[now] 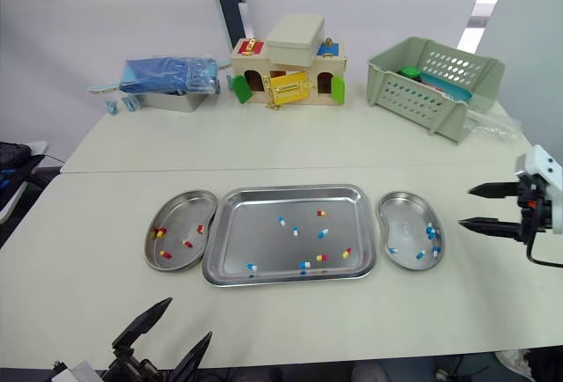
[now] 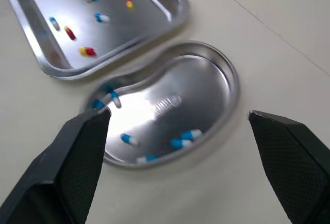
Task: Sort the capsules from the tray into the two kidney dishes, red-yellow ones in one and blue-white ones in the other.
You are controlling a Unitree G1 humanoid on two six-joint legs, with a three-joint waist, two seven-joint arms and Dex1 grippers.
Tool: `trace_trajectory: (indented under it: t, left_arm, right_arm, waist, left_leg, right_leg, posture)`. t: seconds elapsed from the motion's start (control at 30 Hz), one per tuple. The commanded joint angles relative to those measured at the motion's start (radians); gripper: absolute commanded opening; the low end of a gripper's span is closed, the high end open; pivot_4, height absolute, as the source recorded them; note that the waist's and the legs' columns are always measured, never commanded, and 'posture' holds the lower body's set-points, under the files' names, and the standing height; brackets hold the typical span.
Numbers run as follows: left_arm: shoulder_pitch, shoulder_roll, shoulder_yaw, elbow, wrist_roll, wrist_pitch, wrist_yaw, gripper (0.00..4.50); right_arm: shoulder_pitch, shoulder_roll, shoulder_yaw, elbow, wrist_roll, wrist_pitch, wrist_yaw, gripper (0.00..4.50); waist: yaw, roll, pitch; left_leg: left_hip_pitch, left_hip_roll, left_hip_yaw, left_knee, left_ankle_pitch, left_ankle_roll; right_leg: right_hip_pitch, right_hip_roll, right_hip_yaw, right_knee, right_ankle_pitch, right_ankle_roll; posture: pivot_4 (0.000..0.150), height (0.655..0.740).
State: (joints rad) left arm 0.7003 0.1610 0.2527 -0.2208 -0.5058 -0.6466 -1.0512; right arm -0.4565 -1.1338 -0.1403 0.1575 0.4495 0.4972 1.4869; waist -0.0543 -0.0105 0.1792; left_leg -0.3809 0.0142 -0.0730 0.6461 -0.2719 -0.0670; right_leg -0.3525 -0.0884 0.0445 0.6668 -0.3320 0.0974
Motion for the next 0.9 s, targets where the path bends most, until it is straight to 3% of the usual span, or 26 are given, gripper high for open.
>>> trace_trajectory:
  t: [0.03, 0.2, 0.4, 0.63, 0.9]
  left_arm:
    - [0.005, -0.02, -0.021, 0.005, -0.026, -0.05, 0.026, 4.47]
    - [-0.004, 0.009, -0.032, 0.022, -0.026, -0.06, 0.042, 4.47]
    - [0.002, 0.032, -0.037, 0.04, -0.001, -0.079, 0.062, 4.47]
    - [0.012, 0.032, -0.062, 0.015, -0.009, -0.097, 0.099, 4.47]
    - [0.029, 0.031, -0.079, 0.012, -0.015, -0.122, 0.119, 4.47]
  right_arm:
    - [-0.072, 0.044, 0.067, -0.252, 0.092, 0.174, -0.058, 4.5]
    - [-0.249, 0.221, 0.285, -0.426, 0.053, 0.325, -0.209, 4.5]
    - [-0.421, 0.454, 0.476, -0.443, -0.016, 0.45, -0.376, 4.5]
    - [-0.469, 0.636, 0.635, -0.403, -0.112, 0.468, -0.505, 4.5]
    - [-0.479, 0.754, 0.757, -0.346, -0.188, 0.491, -0.571, 4.5]
  waist:
    - [-0.003, 0.001, 0.0]
    - [-0.001, 0.0, 0.0]
    - [0.002, 0.0, 0.0]
    - [0.002, 0.0, 0.0]
    - [-0.003, 0.0, 0.0]
  left_leg:
    - [0.0, 0.0, 0.0, 0.0, 0.0, 0.0]
    - [-0.003, -0.001, -0.001, 0.0, 0.0, 0.0]
    - [-0.004, 0.0, -0.003, 0.0, 0.0, 0.0]
    - [-0.005, -0.001, -0.004, 0.0, 0.0, 0.0]
    - [-0.005, -0.001, -0.004, 0.0, 0.0, 0.001]
  right_leg:
    - [0.0, 0.0, 0.0, -0.002, 0.001, 0.0]
    - [-0.001, 0.0, -0.001, -0.005, 0.002, 0.002]
    - [-0.003, 0.0, -0.002, -0.003, 0.002, 0.001]
    - [-0.003, 0.0, -0.003, -0.003, 0.002, 0.001]
    - [-0.004, 0.0, -0.003, -0.002, 0.002, 0.001]
  posture:
    - [0.15, 0.74]
    - [0.15, 0.74]
    - [0.15, 0.74]
    - [0.15, 0.74]
    - [0.15, 0.74]
